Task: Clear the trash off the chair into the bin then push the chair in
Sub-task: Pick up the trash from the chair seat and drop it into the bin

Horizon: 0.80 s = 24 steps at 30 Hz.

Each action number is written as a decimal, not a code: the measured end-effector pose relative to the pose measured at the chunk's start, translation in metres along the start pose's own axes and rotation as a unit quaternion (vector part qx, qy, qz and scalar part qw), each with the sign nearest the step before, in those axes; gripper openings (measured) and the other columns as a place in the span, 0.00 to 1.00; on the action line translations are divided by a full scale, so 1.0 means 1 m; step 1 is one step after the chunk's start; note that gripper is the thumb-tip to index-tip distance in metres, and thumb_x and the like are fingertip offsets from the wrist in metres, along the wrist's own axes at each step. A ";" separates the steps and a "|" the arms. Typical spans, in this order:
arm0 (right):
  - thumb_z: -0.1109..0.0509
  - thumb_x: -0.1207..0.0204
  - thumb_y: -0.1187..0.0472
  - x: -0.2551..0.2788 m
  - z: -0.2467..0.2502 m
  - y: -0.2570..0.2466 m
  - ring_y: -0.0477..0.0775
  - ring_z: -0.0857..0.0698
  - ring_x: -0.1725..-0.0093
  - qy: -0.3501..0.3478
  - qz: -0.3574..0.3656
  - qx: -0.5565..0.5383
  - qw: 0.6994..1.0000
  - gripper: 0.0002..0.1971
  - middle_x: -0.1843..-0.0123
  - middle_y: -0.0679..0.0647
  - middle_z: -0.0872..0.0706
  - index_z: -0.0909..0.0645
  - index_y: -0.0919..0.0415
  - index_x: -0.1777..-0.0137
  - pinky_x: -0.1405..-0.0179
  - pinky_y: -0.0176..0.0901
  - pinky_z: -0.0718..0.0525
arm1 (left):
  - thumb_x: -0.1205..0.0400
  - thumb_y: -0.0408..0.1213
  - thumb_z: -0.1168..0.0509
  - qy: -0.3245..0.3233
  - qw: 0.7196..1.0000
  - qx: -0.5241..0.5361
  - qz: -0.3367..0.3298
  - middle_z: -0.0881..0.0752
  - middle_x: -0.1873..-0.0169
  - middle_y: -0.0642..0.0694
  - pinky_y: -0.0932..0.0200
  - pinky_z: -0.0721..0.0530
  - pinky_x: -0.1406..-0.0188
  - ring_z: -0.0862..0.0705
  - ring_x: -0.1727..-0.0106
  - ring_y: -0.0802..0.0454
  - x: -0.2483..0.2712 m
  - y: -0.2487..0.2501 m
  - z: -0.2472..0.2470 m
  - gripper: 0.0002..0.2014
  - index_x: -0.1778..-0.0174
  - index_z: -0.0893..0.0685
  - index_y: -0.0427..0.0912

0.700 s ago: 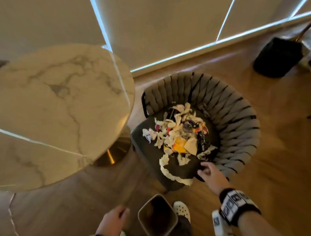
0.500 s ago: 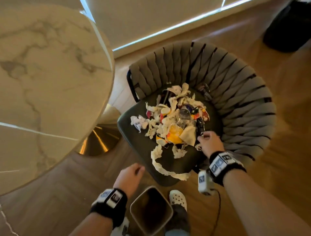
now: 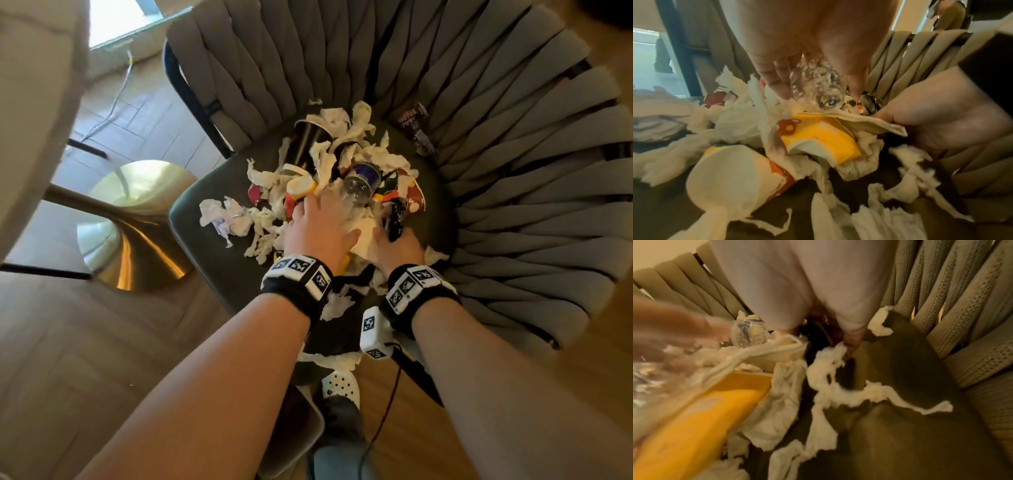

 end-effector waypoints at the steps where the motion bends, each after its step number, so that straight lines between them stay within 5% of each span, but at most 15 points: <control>1: 0.34 0.17 0.45 0.000 0.002 -0.001 0.66 0.16 0.35 0.010 -0.004 -0.020 1.000 0.21 0.36 0.61 0.14 0.22 0.60 0.33 0.39 0.53 0.20 | 0.21 0.58 0.31 0.002 1.000 -0.001 0.008 0.27 0.25 0.40 0.42 0.22 0.32 0.28 0.25 0.37 -0.002 -0.001 -0.001 0.40 0.17 0.36 0.43; 6: 0.38 0.13 0.48 0.016 0.024 -0.015 0.66 0.16 0.35 0.052 0.003 -0.031 0.998 0.18 0.36 0.62 0.14 0.22 0.61 0.33 0.45 0.49 0.23 | 0.20 0.60 0.35 0.041 0.992 0.116 0.007 0.30 0.21 0.43 0.43 0.24 0.25 0.29 0.22 0.41 0.024 -0.014 0.020 0.39 0.16 0.37 0.47; 11: 0.40 0.13 0.47 0.063 0.059 -0.031 0.65 0.15 0.36 0.097 0.030 -0.086 0.991 0.22 0.37 0.63 0.13 0.22 0.63 0.30 0.50 0.44 0.26 | 0.20 0.63 0.33 0.086 0.970 0.229 0.004 0.24 0.34 0.55 0.62 0.18 0.44 0.21 0.41 0.60 0.095 -0.051 0.056 0.37 0.18 0.34 0.53; 15: 0.41 0.13 0.45 0.129 0.071 -0.036 0.62 0.13 0.43 0.105 0.082 -0.117 0.984 0.23 0.42 0.60 0.11 0.21 0.62 0.32 0.54 0.41 0.27 | 0.21 0.58 0.29 0.089 0.957 0.277 0.000 0.28 0.38 0.64 0.67 0.18 0.46 0.20 0.44 0.66 0.171 -0.099 0.070 0.37 0.18 0.34 0.53; 20: 0.40 0.13 0.45 0.238 0.047 -0.009 0.52 0.18 0.53 0.085 0.152 -0.120 0.977 0.17 0.54 0.50 0.15 0.20 0.57 0.39 0.55 0.41 0.29 | 0.24 0.55 0.27 0.009 0.952 0.305 0.014 0.29 0.40 0.76 0.68 0.15 0.46 0.21 0.39 0.73 0.267 -0.175 0.040 0.36 0.20 0.32 0.57; 24: 0.40 0.16 0.40 0.309 -0.028 0.072 0.48 0.20 0.68 0.006 0.117 -0.117 0.986 0.14 0.67 0.45 0.21 0.21 0.47 0.54 0.68 0.42 0.26 | 0.25 0.57 0.25 -0.115 0.945 0.300 0.057 0.23 0.36 0.68 0.57 0.11 0.46 0.16 0.40 0.65 0.343 -0.246 -0.008 0.33 0.27 0.34 0.70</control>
Point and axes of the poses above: each hand's wrist, its own x-axis away from the middle knuckle, its own z-axis out of the back of the hand, y = z × x, the point moved 7 cm from there along -x, towards the middle knuckle
